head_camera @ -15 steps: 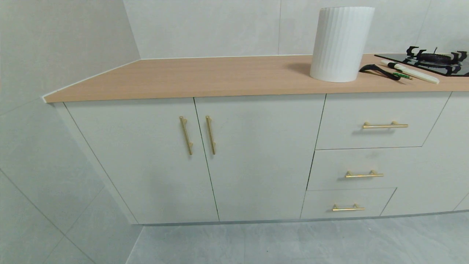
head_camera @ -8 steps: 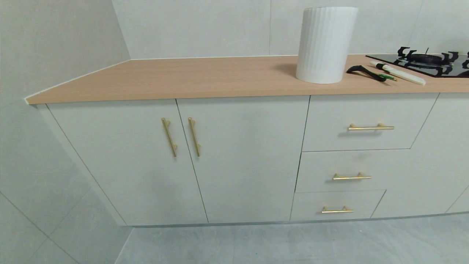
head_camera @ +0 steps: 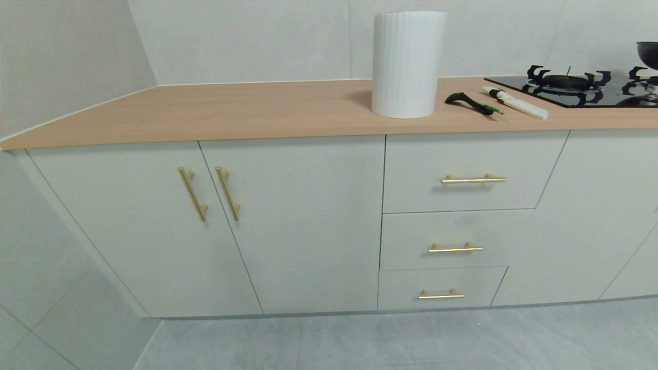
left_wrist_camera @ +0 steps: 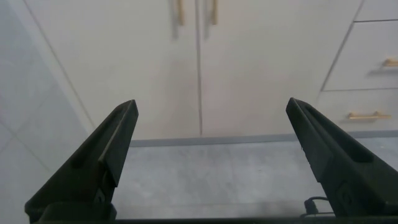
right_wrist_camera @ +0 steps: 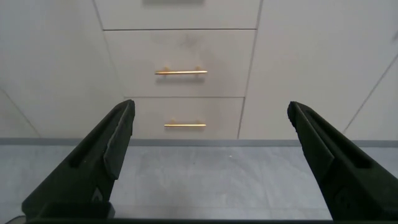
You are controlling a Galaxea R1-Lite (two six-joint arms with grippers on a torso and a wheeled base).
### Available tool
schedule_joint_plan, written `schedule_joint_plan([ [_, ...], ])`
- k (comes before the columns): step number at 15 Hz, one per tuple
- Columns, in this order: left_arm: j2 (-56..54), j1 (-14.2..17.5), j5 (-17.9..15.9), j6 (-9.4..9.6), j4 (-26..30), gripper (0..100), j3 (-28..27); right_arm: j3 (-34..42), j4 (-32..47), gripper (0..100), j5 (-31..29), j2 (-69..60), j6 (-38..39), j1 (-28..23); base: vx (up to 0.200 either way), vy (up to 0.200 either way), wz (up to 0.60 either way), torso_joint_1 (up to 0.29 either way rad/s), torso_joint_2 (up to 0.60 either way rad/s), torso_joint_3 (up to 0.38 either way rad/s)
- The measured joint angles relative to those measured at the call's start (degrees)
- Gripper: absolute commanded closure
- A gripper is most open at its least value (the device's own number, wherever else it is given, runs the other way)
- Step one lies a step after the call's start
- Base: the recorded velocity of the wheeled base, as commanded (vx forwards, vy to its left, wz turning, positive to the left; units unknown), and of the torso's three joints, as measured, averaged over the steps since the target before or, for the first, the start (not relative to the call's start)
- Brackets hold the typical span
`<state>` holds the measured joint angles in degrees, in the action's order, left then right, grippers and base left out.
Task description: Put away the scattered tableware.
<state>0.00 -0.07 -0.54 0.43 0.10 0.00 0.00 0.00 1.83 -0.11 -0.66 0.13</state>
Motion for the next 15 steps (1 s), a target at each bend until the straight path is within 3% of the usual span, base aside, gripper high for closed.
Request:
schedule_joint_plan([
  [9, 0.0, 0.0, 0.0, -0.1, 0.0, 0, 0.0, 0.0, 0.0, 0, -0.09, 0.04, -0.02, 0.0, 0.0, 0.0, 0.07, 0.0, 0.0, 0.0],
  [12, 0.0, -0.04, 0.0, -0.07, -0.02, 0, 0.0, 0.0, 0.0, 0, -0.09, 0.04, 0.0, -0.04, 0.0, 0.0, 0.6, 0.002, 0.0, 0.004],
  [15, 0.0, 0.0, 0.0, -0.1, 0.0, 0, 0.0, 0.0, 0.0, 0, -0.09, 0.04, -0.02, -0.09, 0.0, 0.0, 0.0, 0.0, 0.0, 0.0],
])
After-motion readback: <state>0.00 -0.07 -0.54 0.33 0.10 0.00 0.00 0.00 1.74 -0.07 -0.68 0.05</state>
